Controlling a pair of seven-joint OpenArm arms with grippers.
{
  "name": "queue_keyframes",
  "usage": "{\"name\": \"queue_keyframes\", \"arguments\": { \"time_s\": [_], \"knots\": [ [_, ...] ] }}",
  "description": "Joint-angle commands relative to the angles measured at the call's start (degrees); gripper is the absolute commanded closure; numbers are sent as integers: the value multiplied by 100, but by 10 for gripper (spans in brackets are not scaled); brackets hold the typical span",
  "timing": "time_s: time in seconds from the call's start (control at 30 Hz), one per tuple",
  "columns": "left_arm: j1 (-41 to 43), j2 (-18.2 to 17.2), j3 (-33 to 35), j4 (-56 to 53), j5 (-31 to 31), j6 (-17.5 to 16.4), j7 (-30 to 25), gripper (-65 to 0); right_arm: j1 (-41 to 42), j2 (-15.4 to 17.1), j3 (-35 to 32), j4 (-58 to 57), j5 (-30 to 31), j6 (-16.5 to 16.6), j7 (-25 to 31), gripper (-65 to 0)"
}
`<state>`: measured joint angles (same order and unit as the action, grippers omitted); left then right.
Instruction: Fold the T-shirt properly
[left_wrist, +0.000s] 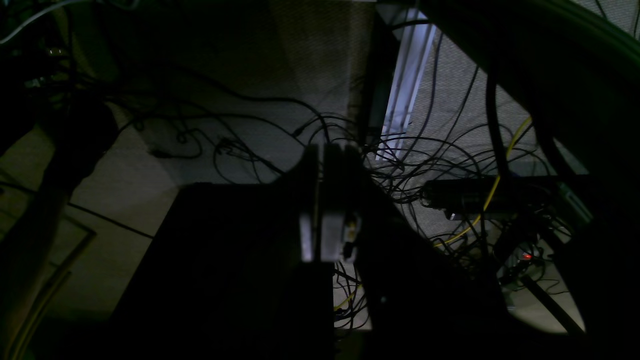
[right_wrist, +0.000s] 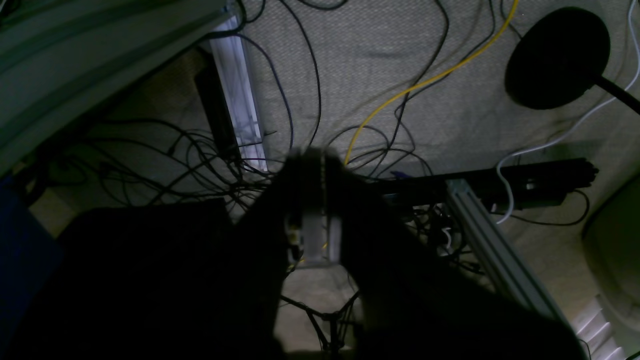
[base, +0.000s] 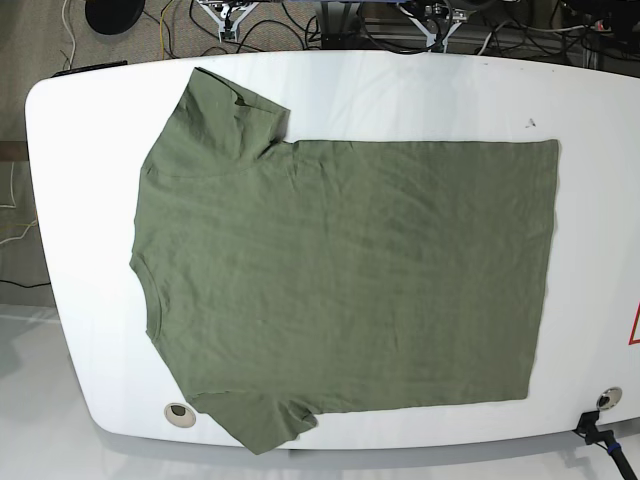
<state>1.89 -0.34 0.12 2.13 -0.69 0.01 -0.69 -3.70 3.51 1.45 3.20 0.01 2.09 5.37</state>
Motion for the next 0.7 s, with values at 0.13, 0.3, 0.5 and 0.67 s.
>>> {"name": "queue_keyframes", "arguments": {
  "time_s": [0.13,0.3,0.5,0.67],
  "knots": [
    [36,-1,18,2,9,5,-50,0,-25,39,4,-5,-11,-1,15,-2],
    [115,-13,1,84,-6,0,-47,0,-39,51,0,9,-4,-8,22,-1],
    [210,-38,38,131,-18,27,-216,0,-146,75,12,151,3,36,113,-6],
    [314,-39,14,149,-35,46,-292,0,-207,79,5,150,7,20,137,-7]
  ]
}}
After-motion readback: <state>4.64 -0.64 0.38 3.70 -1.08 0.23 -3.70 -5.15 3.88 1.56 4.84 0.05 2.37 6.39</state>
